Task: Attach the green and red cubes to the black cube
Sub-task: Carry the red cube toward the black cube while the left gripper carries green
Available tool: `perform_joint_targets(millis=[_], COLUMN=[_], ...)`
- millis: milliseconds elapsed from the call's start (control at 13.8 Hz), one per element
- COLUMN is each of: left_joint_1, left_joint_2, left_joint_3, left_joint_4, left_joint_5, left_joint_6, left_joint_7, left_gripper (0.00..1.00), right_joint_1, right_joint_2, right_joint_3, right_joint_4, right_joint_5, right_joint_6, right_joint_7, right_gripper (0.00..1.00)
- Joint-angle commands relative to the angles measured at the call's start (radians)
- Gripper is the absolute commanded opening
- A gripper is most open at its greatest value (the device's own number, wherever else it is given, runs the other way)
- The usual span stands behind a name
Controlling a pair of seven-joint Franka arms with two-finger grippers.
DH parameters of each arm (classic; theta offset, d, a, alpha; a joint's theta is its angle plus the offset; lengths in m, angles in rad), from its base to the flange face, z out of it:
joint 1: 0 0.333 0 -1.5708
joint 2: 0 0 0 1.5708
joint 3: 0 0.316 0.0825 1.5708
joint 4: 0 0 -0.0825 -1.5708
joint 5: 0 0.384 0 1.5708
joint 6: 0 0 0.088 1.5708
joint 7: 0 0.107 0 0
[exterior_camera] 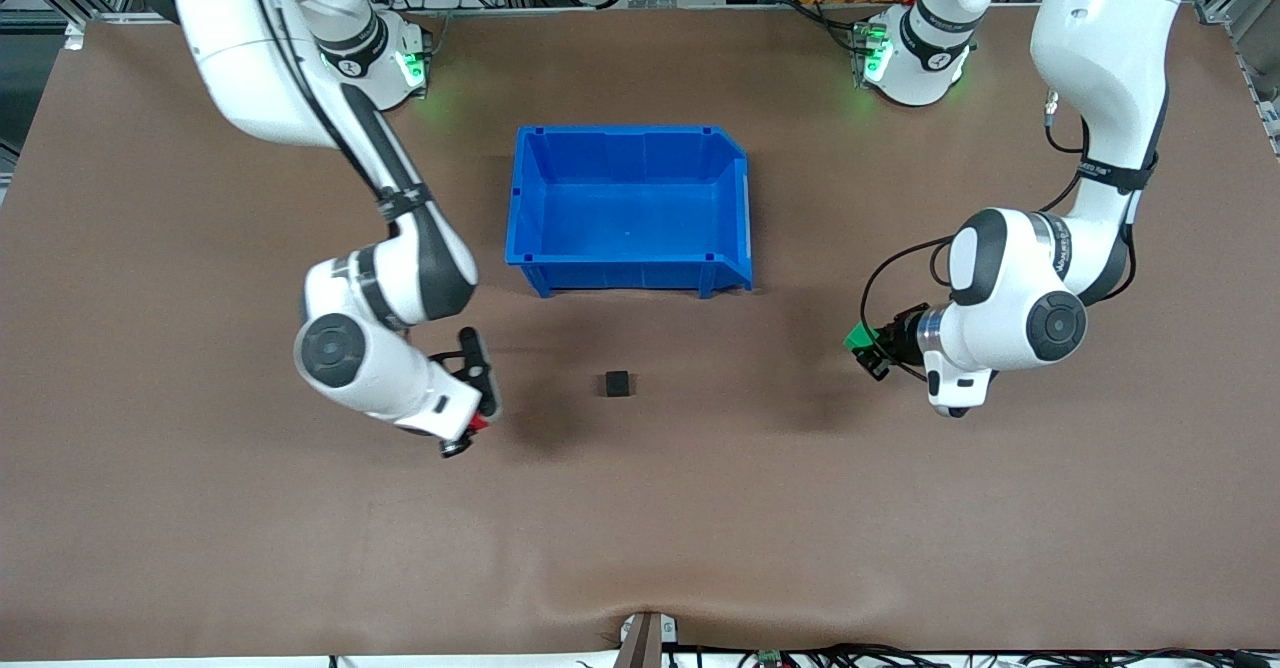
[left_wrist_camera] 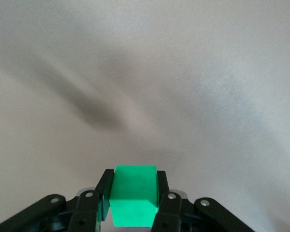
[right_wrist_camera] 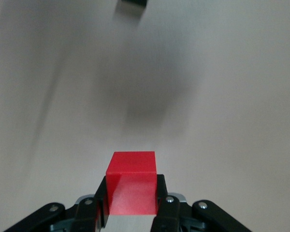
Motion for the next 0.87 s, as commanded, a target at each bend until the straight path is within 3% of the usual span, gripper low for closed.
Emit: perform_joint_targets(millis=[0,218,508,798], left_joint_1=[-0.01,-0.028,-0.068,-0.097], left_joint_2=[0.051,0.106,0.209,0.26], left_joint_3=[0.001,0.001,0.002,0.002], left_joint_4=[0.085,0.157,0.235,0.252], left_joint_5=[-0.047,-0.133,-0.14,-0.144], left_joint_6=[-0.005,-0.004,0.004,0.08], left_joint_7=[-0.064,-0.136,-0.234,-0.283], left_gripper=[0.0,0.0,0.0,0.0], right_joint_1=[0.045,0.111,0.159,0.202], right_joint_2=[0.027,0.061,0.151,0.204], right_joint_3=[-0.009,-0.011,-0.015,-0.017], right_joint_4=[0.03,0.033,0.113,0.171], right_joint_5=[0.011,-0.001,-0.038,-0.091], right_joint_6=[-0.005,-0.004,-0.007,-0.007], right_joint_7=[0.088,0.279,0.4,0.489], right_gripper=[0.0,0.0,0.0,0.0])
